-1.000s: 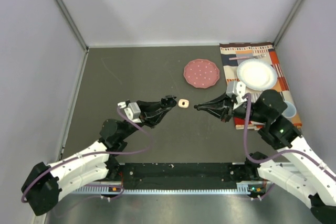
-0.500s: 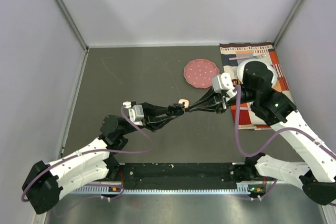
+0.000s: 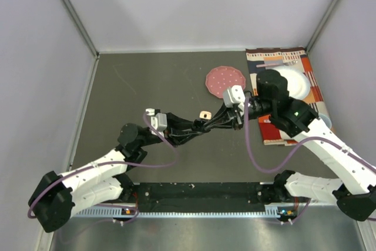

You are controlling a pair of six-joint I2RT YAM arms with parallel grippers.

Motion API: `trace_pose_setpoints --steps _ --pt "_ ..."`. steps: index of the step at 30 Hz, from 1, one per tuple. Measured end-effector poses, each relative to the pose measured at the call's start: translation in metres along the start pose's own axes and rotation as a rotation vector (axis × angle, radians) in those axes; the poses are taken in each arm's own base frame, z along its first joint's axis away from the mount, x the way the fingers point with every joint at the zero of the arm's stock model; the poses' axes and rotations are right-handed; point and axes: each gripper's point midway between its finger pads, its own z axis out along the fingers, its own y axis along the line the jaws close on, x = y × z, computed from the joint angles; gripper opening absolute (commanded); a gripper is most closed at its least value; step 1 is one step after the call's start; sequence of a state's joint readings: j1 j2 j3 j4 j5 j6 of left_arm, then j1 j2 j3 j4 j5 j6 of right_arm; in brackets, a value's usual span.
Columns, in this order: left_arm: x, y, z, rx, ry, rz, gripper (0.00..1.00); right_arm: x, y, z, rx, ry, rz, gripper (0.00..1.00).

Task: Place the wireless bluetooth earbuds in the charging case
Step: Insert the left earbud into the left side groove of the charging case.

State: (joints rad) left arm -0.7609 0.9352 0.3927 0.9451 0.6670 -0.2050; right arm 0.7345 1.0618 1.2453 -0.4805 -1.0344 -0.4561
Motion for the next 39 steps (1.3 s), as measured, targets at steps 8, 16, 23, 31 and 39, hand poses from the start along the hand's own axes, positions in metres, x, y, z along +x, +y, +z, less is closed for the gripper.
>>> trace_pose_setpoints --steps 8,16,23,31,39 --pt "-0.005 -0.003 0.001 0.021 -0.011 0.006 0.0 0.027 -0.013 0.01 0.035 0.042 0.034 0.0" --pt "-0.003 -0.003 0.001 0.021 -0.002 0.0 0.0 0.027 -0.019 0.012 0.057 0.016 0.01 0.0" --pt "-0.003 -0.003 0.001 0.021 -0.004 0.002 0.0 0.025 -0.021 0.013 0.061 0.008 0.007 0.0" --pt "-0.004 -0.003 0.001 0.021 -0.005 0.003 0.0 0.033 -0.019 0.016 0.057 0.01 0.037 0.0" --pt "0.0 -0.002 0.002 0.018 0.003 -0.004 0.0 0.041 -0.021 0.019 0.059 0.008 0.06 0.0"
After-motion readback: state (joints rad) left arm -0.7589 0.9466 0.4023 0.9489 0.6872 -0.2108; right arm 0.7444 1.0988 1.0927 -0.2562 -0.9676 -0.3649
